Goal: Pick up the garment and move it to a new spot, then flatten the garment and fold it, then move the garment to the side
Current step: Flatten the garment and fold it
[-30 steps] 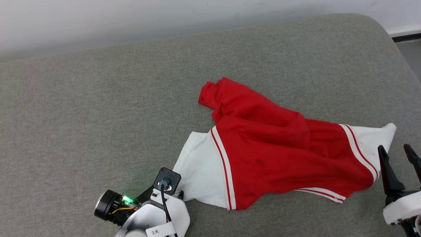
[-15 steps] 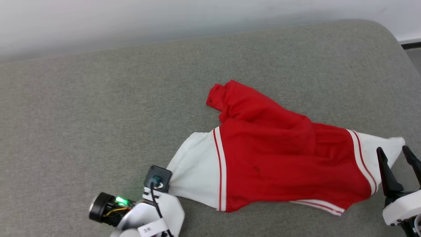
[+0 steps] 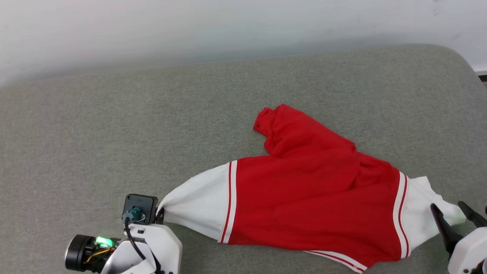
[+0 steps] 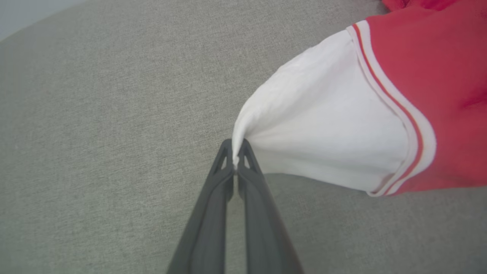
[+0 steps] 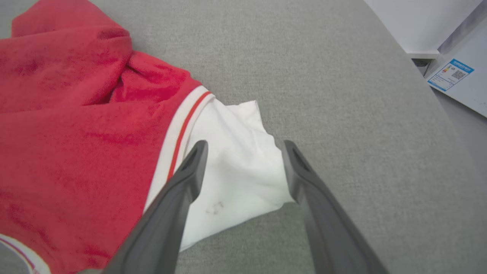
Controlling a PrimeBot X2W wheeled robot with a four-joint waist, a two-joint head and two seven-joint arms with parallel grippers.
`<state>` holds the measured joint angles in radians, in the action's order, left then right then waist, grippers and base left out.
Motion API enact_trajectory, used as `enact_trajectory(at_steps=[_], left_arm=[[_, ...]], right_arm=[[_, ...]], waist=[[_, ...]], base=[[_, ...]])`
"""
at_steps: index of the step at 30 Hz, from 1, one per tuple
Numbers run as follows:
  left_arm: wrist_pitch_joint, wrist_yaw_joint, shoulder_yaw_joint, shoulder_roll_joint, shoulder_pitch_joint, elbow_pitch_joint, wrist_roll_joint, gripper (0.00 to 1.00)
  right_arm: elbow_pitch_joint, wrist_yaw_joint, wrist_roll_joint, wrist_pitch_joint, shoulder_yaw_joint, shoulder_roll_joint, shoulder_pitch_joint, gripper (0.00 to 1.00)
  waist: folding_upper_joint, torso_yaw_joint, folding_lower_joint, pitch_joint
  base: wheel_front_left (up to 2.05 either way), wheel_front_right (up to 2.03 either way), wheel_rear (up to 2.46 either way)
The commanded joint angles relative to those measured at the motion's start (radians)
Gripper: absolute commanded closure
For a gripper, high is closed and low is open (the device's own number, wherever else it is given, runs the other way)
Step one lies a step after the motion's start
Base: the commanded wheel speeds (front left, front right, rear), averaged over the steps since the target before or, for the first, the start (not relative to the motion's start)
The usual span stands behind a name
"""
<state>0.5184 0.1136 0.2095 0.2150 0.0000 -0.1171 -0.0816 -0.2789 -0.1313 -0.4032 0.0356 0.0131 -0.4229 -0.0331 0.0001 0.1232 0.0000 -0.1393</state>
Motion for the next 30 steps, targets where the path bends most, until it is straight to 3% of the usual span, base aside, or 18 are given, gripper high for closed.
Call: enact_trajectory(at_steps=[1,7,13,30], left_arm=[[0.013,0.005,-0.009,0.011,0.018,-0.038,-0.004,1.00],[0.033,0.007,0.007,0.010,0.035,-0.107,-0.004,1.00],[0.047,0.003,0.028,0.003,0.030,-0.127,-0.007,1.00],[0.075,0.003,0.070,0.007,-0.022,-0.153,0.019,1.00]], right_arm=[[0.013,0.001,-0.021,0.074,-0.016,-0.017,0.023,0.00],[0.055,0.001,-0.038,0.307,-0.073,-0.060,0.058,0.00],[0.087,0.001,-0.048,0.434,-0.083,-0.089,0.055,0.00],[-0.032,0.001,-0.029,0.478,-0.014,-0.120,-0.049,0.00]], waist=[[-0.0001,-0.013,0.0000,-0.004],[-0.0001,-0.035,0.0000,-0.020],[-0.0001,-0.044,0.0000,-0.041],[-0.0001,-0.071,0.0000,-0.110]], base=[[0.00,0.00,0.00],[0.00,0.00,0.00],[0.00,0.00,0.00],[0.00,0.00,0.00]])
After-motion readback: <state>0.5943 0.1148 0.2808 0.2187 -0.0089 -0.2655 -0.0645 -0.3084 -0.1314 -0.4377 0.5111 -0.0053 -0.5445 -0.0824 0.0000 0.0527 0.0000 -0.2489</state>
